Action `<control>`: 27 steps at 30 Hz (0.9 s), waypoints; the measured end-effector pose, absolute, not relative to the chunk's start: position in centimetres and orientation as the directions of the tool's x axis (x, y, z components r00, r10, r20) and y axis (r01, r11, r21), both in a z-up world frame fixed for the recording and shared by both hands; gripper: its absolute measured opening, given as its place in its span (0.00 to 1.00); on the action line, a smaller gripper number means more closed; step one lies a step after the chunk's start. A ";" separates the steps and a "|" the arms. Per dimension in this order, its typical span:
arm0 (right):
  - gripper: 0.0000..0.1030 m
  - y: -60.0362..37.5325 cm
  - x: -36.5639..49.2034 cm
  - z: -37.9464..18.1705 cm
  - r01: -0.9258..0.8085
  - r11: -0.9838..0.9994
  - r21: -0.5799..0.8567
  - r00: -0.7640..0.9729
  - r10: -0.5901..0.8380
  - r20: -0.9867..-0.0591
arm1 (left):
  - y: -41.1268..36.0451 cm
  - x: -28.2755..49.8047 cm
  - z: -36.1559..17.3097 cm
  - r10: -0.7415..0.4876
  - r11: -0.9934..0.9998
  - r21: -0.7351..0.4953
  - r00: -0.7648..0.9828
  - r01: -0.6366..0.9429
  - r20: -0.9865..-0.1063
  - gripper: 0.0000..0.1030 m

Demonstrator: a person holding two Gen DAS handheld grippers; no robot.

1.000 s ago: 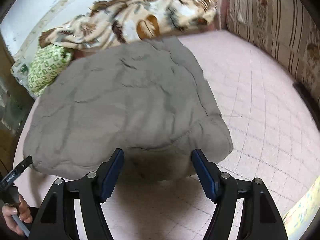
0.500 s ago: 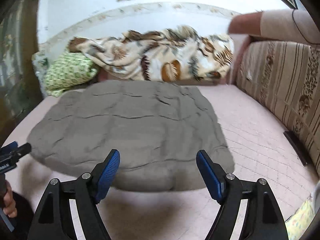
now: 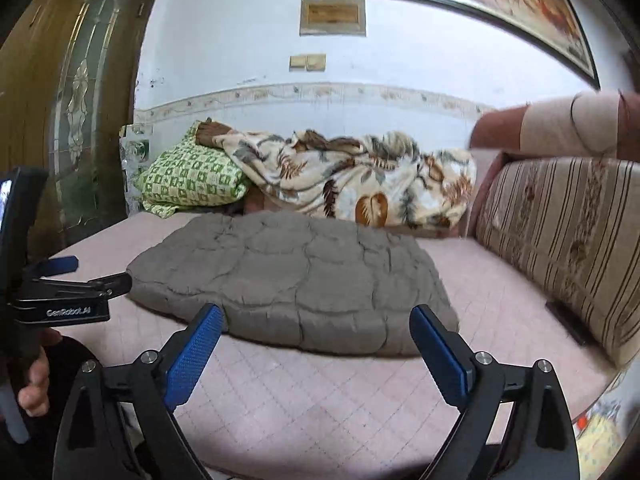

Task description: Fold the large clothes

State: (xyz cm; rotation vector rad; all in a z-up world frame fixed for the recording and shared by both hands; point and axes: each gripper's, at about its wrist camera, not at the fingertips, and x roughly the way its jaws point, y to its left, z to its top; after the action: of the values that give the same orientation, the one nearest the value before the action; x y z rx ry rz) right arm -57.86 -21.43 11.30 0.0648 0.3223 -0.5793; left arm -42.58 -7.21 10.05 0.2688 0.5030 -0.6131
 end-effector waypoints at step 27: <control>0.99 -21.8 -54.9 8.6 0.524 0.851 -0.033 0.753 -0.481 -0.449 | -8.8 -40.0 7.2 -0.367 0.795 0.172 0.687 0.581 -0.628 0.98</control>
State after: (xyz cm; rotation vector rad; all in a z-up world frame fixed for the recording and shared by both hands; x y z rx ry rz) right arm -54.86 -21.84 8.62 0.0973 0.4628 -0.5497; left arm -40.01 -8.79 7.19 0.3763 0.6115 -0.5448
